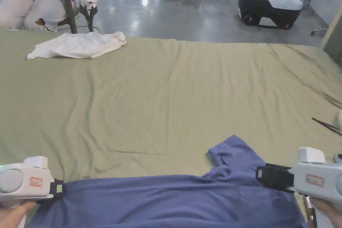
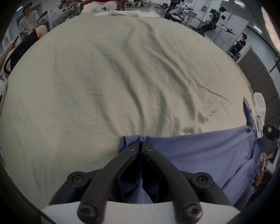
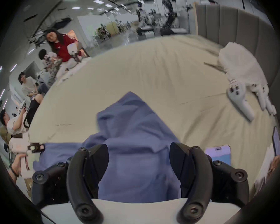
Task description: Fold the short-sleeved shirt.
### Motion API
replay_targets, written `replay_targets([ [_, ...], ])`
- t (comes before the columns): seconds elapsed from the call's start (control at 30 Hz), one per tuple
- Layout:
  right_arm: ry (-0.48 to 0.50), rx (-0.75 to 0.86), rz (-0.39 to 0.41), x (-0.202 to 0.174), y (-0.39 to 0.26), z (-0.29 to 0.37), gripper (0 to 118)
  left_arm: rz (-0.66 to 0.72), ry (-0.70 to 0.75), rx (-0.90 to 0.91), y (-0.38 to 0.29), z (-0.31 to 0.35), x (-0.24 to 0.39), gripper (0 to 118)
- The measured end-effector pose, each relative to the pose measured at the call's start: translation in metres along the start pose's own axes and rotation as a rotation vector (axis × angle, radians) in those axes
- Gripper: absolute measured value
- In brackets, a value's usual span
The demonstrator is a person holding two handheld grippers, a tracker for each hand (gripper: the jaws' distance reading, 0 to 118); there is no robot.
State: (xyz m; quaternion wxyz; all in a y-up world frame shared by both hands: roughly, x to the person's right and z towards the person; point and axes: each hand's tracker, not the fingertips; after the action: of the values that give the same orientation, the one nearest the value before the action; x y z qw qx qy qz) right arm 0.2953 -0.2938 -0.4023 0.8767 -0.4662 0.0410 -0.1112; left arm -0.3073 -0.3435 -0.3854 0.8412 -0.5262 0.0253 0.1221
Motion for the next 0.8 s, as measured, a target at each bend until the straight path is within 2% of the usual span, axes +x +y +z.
replay_targets([
  [0.07,-0.051,-0.012,0.0,0.009,0.009,-0.024,80,-0.02,0.009,-0.007,-0.001,0.002,0.005,0],
  [0.13,-0.167,-0.102,0.022,0.013,0.018,-0.045,76,-0.039,0.02,-0.015,-0.001,0.004,0.01,0],
  [0.2,-0.225,-0.195,0.083,0.013,0.015,-0.058,54,-0.072,0.03,-0.023,-0.001,0.004,0.014,0],
  [0.23,-0.226,-0.227,0.114,0.011,0.008,-0.063,49,-0.084,0.036,-0.026,-0.001,0.004,0.016,0],
  [0.27,-0.202,-0.154,0.134,0.008,0.003,-0.057,42,-0.097,0.042,-0.027,0.0,0.002,0.017,0],
  [0.37,-0.177,-0.122,0.139,-0.006,-0.006,-0.045,4,-0.142,0.075,-0.007,-0.006,0.003,0.025,0],
  [0.43,-0.165,-0.125,0.125,-0.005,-0.006,-0.047,4,-0.163,0.085,-0.004,-0.001,-0.003,0.021,0],
  [0.53,-0.137,-0.068,0.108,-0.004,-0.012,-0.029,2,-0.094,0.044,0.041,0.002,0.006,0.01,0],
  [0.6,-0.124,0.009,0.154,-0.007,-0.018,-0.003,2,-0.058,0.013,0.106,-0.003,0.025,0.004,0],
  [0.67,-0.07,0.065,0.176,-0.01,-0.031,0.035,2,-0.084,-0.031,0.159,-0.016,0.053,-0.002,0],
  [0.8,-0.034,0.143,0.149,-0.008,-0.075,0.105,2,-0.136,-0.094,0.184,-0.06,0.112,-0.019,0],
])
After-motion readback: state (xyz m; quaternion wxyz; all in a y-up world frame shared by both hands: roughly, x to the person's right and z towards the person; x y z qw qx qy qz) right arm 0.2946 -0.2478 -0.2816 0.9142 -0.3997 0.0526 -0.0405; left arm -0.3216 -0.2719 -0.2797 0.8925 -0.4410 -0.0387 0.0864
